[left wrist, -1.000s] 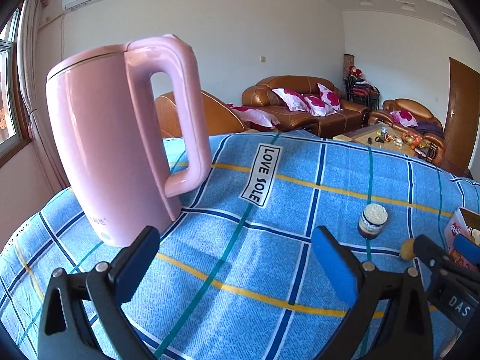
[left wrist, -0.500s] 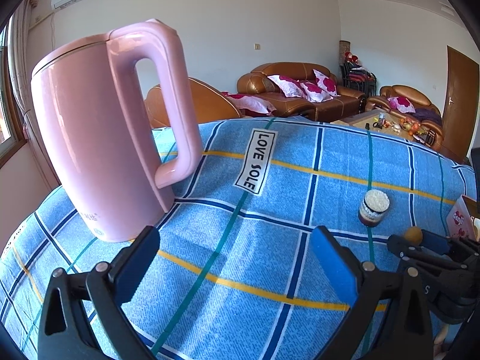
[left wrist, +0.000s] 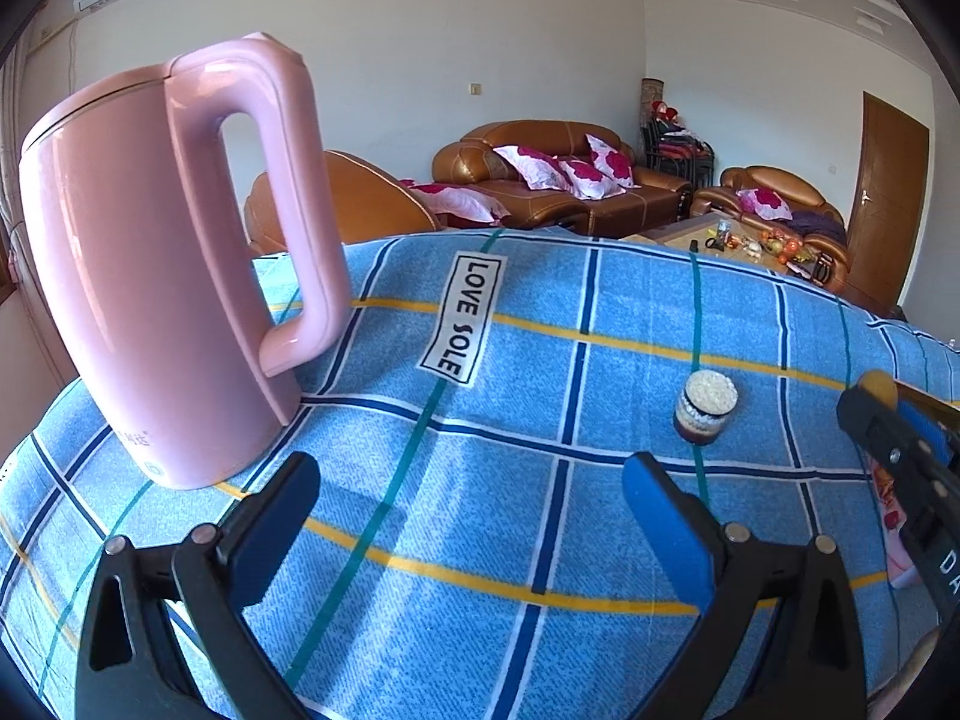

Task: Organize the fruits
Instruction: 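Move both tools toward the kiwi and dessert jar on the bed cover, then grasp the kiwi with the right tool while the left tool grasps the dessert jar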

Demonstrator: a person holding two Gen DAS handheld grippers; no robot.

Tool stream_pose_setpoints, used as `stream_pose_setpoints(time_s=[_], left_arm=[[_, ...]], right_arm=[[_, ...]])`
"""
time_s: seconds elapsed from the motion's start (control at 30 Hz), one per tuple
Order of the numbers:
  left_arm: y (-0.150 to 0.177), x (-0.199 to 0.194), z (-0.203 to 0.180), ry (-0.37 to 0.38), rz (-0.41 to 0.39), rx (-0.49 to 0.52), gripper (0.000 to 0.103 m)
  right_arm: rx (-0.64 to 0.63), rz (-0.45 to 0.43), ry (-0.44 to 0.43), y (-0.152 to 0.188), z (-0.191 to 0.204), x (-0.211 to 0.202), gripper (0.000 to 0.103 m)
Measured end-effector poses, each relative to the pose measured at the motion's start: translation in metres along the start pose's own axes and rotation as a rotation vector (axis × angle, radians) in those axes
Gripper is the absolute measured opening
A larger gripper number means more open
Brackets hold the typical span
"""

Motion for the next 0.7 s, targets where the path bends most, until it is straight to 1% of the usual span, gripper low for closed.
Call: stream_pose_setpoints(time_s=[0.07, 0.13, 0.17, 0.2, 0.27, 0.3, 0.33, 0.4, 0.43, 0.5, 0.57, 0.63, 0.7], left_arm=[[-0.002, -0.001, -0.006, 0.042, -0.003, 0.013, 0.103], [-0.005, 0.001, -0.015, 0.079, -0.006, 0.024, 0.103], [-0.007, 0.002, -0.021, 0.086, -0.009, 0.035, 0.102], [-0.011, 0.004, -0.028, 0.087, -0.011, 0.056, 0.102], [-0.017, 0.01, -0.047, 0.091, -0.011, 0.111, 0.1], [-0.02, 0.015, -0.056, 0.1, -0.001, 0.134, 0.096], [-0.023, 0.02, -0.065, 0.115, 0.011, 0.152, 0.093], [-0.026, 0.031, -0.081, 0.154, 0.042, 0.163, 0.082], [-0.027, 0.036, -0.087, 0.169, 0.063, 0.161, 0.079], [-0.03, 0.048, -0.1, 0.195, 0.104, 0.156, 0.068], [-0.033, 0.058, -0.111, 0.216, 0.13, 0.157, 0.067], [-0.033, 0.067, -0.121, 0.206, 0.161, 0.178, 0.064], [-0.034, 0.078, -0.126, 0.21, 0.209, 0.175, 0.052]], right_arm=[[-0.007, -0.056, -0.01, -0.004, 0.0, -0.008, 0.032], [0.039, -0.074, -0.06, -0.009, -0.004, -0.01, 0.032], [0.055, -0.079, -0.065, -0.012, -0.005, -0.01, 0.032], [0.061, -0.083, -0.049, -0.013, -0.007, -0.009, 0.032], [0.06, -0.099, 0.032, -0.015, -0.01, -0.009, 0.032], [0.061, -0.112, 0.079, -0.016, -0.013, -0.011, 0.032], [0.071, -0.124, 0.108, -0.016, -0.016, -0.012, 0.032], [0.103, -0.135, 0.138, -0.018, -0.026, -0.014, 0.032], [0.119, -0.138, 0.145, -0.019, -0.03, -0.013, 0.032], [0.14, -0.139, 0.156, -0.02, -0.036, -0.012, 0.033], [0.153, -0.134, 0.156, -0.021, -0.039, -0.009, 0.033], [0.162, -0.127, 0.157, -0.021, -0.041, -0.007, 0.033], [0.165, -0.121, 0.157, -0.019, -0.043, -0.006, 0.033]])
Point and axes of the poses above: each gripper's, at about its wrist camera, not at the fingertips, and x roughly the way its jaws point, z to its left, y to its underside, the point moved 1 cm from there along x, roughly the way its jaws point
